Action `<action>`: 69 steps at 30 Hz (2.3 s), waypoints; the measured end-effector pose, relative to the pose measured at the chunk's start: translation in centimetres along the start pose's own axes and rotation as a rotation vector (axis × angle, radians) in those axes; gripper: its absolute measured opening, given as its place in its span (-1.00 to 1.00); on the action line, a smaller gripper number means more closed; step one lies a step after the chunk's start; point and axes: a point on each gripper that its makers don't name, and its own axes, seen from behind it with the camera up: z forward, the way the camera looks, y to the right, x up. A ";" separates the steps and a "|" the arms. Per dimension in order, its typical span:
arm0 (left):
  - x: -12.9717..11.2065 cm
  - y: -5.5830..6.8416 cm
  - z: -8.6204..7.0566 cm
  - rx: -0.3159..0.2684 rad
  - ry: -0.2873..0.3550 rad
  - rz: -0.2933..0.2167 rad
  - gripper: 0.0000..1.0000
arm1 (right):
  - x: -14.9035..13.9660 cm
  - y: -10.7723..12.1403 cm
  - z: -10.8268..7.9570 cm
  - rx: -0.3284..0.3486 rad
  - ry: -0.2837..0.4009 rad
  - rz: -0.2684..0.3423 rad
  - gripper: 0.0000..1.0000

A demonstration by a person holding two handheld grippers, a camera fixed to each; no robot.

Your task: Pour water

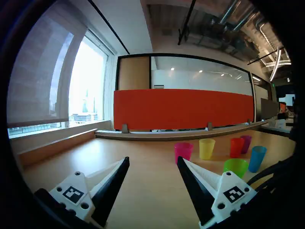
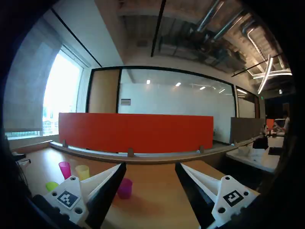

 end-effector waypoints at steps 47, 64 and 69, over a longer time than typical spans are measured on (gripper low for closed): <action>0.0 0.0 0.0 0.000 0.000 0.000 0.85 | -11.4 -0.8 0.8 0.045 -0.015 0.020 1.00; 0.0 0.0 0.0 0.000 0.000 0.000 0.85 | -12.1 -0.6 0.9 0.044 -0.054 0.026 1.00; 0.0 0.1 0.0 0.000 0.000 0.000 0.85 | -12.1 -0.6 0.9 0.042 -0.054 0.027 1.00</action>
